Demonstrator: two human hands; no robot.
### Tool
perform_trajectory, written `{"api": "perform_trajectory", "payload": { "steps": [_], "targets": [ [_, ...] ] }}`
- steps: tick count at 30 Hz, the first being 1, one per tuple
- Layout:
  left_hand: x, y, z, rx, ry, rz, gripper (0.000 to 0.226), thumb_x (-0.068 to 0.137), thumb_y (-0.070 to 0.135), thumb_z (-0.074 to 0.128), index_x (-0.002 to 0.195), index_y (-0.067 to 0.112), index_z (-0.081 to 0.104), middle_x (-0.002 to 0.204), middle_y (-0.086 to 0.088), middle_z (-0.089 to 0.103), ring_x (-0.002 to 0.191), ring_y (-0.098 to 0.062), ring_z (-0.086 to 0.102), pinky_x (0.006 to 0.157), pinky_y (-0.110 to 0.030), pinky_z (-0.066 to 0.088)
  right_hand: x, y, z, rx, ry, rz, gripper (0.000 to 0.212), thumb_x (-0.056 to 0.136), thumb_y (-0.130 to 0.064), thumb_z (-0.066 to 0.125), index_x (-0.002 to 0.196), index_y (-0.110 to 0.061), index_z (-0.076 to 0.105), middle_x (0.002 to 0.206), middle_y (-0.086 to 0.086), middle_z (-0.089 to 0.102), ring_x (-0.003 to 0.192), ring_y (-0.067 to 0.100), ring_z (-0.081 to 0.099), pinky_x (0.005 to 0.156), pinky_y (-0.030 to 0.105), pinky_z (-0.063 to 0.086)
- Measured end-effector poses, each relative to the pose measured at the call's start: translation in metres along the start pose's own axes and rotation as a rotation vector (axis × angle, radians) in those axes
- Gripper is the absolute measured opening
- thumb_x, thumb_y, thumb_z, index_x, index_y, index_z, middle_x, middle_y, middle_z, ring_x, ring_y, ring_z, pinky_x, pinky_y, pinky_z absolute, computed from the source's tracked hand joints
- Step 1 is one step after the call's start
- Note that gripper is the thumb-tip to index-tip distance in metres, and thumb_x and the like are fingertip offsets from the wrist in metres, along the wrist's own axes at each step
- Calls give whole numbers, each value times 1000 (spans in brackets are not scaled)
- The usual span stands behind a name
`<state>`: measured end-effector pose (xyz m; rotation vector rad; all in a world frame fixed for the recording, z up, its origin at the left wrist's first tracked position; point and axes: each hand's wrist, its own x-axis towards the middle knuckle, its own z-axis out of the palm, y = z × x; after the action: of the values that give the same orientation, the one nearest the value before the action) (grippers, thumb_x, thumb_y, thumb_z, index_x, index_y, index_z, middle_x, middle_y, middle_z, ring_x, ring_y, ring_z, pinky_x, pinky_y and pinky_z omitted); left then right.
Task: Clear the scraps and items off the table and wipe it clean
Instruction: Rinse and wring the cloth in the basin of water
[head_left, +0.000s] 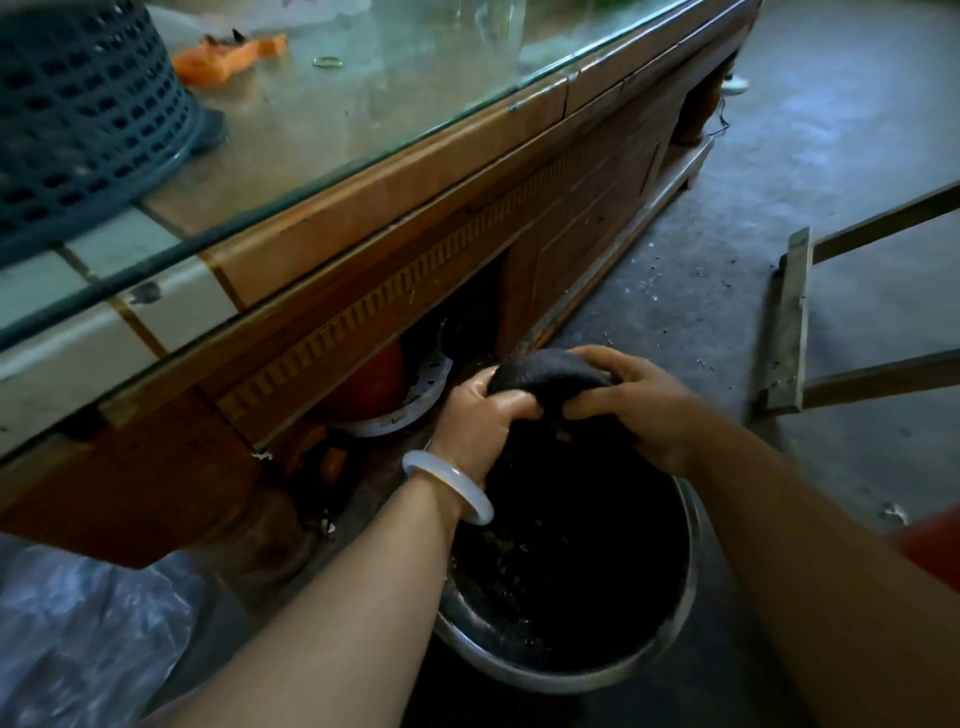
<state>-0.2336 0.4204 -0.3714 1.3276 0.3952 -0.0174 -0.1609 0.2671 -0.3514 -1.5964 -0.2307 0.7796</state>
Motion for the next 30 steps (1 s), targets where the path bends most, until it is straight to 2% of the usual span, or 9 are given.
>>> {"api": "perform_trajectory", "payload": {
  "steps": [3,6,8,12,17,20,24,28,30],
  "targets": [
    [-1,15,11,-136,126,-89,23,74,1,57,92,12,68,81,-13,71,81,-30,68,77,-42,56,-4,6,8,178,-56,-19,57,72,9,66,120,-20,67,116,18,69,104,31,67,94,46,54],
    [1,23,18,-313,157,-272,34,68,11,64,102,7,68,96,-20,69,89,-35,67,82,-50,54,-5,5,11,311,-131,-11,57,71,-1,63,125,-19,64,116,17,69,102,31,67,93,45,53],
    [-1,31,24,-390,159,-316,44,65,16,67,106,-1,65,103,-21,67,91,-36,66,86,-51,52,-7,3,13,367,-175,11,44,75,-6,61,119,-14,66,107,16,71,93,27,69,87,41,55],
    [-8,47,39,-508,198,-346,20,73,17,61,85,2,62,87,-16,58,82,-32,58,84,-44,49,-12,13,25,427,-179,43,21,78,-20,61,93,-10,73,84,12,74,72,21,72,66,32,60],
    [-23,61,54,-588,205,-324,5,69,1,46,72,1,49,75,-9,47,72,-27,50,85,-36,49,-13,29,41,576,-114,162,47,76,-26,68,116,0,64,95,20,72,79,29,71,68,37,60],
    [-18,63,49,-140,205,-280,15,51,-8,44,58,0,54,75,-11,45,71,-25,50,66,-27,48,-13,27,38,572,-108,257,41,73,-21,72,110,-3,70,99,19,72,83,30,71,82,41,59],
    [-15,71,30,1080,-23,-19,26,87,10,52,112,1,57,99,-10,61,99,-29,58,81,-31,51,-20,15,25,512,-128,331,16,68,-13,70,79,-3,76,81,14,73,68,25,71,70,37,59],
    [-31,62,13,1843,-242,406,76,88,22,54,149,24,7,150,-9,17,138,-30,19,110,-44,26,-22,6,15,510,-164,373,19,66,-9,72,83,-2,68,76,13,67,58,24,66,53,31,56],
    [-33,48,3,1879,-368,665,79,92,23,47,149,30,-9,158,-5,-4,145,-23,-4,116,-47,11,-24,5,11,488,-257,390,28,58,-6,77,84,-1,69,77,14,67,61,25,68,55,32,57]
  ]
}}
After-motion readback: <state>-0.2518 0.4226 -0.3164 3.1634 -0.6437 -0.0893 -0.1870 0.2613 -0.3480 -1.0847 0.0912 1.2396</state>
